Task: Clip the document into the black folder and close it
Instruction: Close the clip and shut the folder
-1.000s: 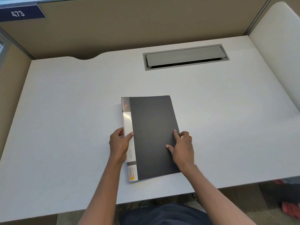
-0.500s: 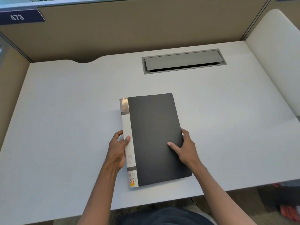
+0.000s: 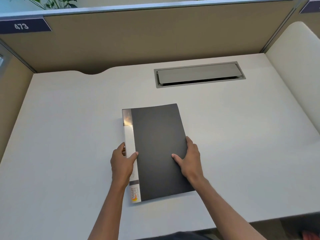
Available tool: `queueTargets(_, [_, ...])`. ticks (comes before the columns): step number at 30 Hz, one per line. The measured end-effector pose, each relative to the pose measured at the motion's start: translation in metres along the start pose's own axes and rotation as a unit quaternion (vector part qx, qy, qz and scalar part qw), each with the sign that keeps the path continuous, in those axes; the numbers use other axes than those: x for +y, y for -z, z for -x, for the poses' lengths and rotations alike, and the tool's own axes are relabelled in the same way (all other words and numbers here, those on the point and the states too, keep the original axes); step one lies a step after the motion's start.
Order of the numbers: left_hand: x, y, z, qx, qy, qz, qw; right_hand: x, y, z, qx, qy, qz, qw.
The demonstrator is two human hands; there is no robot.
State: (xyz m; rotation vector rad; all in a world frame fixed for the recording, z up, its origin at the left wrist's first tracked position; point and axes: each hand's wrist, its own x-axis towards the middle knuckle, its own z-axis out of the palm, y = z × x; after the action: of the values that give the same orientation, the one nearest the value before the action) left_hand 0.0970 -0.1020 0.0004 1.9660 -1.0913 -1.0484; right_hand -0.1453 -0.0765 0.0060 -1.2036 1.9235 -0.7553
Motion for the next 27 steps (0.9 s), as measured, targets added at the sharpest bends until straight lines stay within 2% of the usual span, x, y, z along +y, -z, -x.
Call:
queueTargets(8, [0.032,0.033,-0.085,0.028,-0.022,-0.039,0.999,-0.065,-0.04,-0.059,-0.016,0.018,0.019,1.0])
queueTargets(18, [0.079,0.052,-0.208,0.016,-0.02,-0.066,0.997,-0.146,-0.077,-0.158,-0.015,0.024,0.094,0.995])
queueTargets(27, [0.1,0.052,-0.282,-0.005,0.005,-0.124,0.992,-0.181,-0.104,-0.218,-0.047,0.007,0.136,0.99])
